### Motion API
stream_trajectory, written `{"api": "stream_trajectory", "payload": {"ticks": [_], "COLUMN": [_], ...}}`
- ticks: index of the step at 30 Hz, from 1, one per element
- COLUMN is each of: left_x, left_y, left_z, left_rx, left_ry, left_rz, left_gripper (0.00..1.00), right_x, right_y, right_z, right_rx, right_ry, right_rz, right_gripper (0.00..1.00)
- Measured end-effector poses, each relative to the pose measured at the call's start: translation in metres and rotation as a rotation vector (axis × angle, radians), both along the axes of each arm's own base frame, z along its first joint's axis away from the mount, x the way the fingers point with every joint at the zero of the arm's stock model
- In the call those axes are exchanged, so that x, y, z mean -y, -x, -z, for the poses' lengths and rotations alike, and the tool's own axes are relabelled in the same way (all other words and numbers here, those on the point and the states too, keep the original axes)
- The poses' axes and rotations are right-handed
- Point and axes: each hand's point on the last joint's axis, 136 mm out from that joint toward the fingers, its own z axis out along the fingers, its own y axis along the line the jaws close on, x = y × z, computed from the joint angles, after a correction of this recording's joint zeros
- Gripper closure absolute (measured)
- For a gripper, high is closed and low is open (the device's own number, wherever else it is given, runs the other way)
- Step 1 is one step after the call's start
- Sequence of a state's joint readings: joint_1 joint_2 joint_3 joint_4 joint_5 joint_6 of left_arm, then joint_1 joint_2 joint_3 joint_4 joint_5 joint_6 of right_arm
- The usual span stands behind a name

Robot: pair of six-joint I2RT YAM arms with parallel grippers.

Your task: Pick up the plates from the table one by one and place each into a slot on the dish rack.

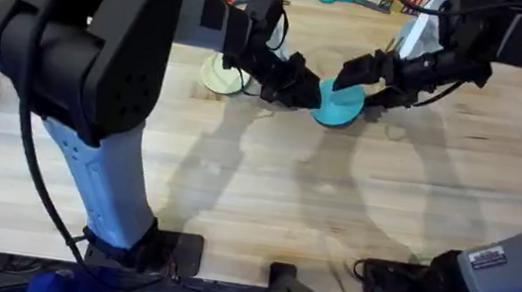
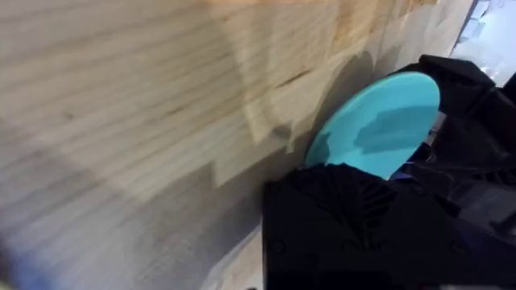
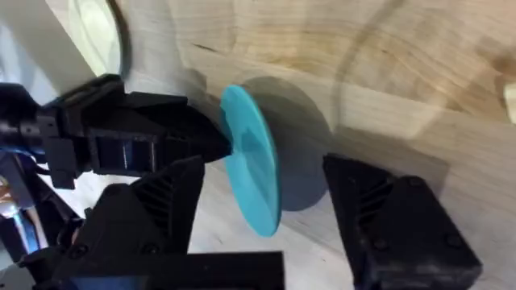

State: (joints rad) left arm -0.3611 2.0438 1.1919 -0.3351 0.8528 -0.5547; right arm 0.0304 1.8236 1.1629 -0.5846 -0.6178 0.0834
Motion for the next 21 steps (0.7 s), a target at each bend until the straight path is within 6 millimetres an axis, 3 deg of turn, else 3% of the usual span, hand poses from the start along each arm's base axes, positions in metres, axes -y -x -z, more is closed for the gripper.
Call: {"api": "stream_trajectory", "payload": {"ticks": [4,11,13,21], "left_x": [0.0000,0.0000,-0.0001,-0.0002], "left_y": [0.0000,0.0000,0.0000,0.0000], "left_z": [0.0000,0.0000,-0.0001,-0.0005], "left_rx": [0.000,0.000,-0.001,-0.002], "left_ry": [0.000,0.000,0.001,0.003], "left_rz": [0.000,0.000,0.000,0.000], "left_gripper": [0.961,0.961,0.961,0.961], "right_x": [-0.0001,-0.0002,-0.0014,-0.0026], "right_y": [0.0002,0.0011,0.0011,0.0034], "right_z": [0.0014,0.0053,0.0031,0.0008], "right_rx": [-0.005,-0.020,-0.022,-0.032], "right_ry": [-0.001,-0.002,-0.023,-0.045], "right_rz": [0.001,0.005,0.006,0.004], "right_gripper": [0.326,0.851,0.949,0.967]}}
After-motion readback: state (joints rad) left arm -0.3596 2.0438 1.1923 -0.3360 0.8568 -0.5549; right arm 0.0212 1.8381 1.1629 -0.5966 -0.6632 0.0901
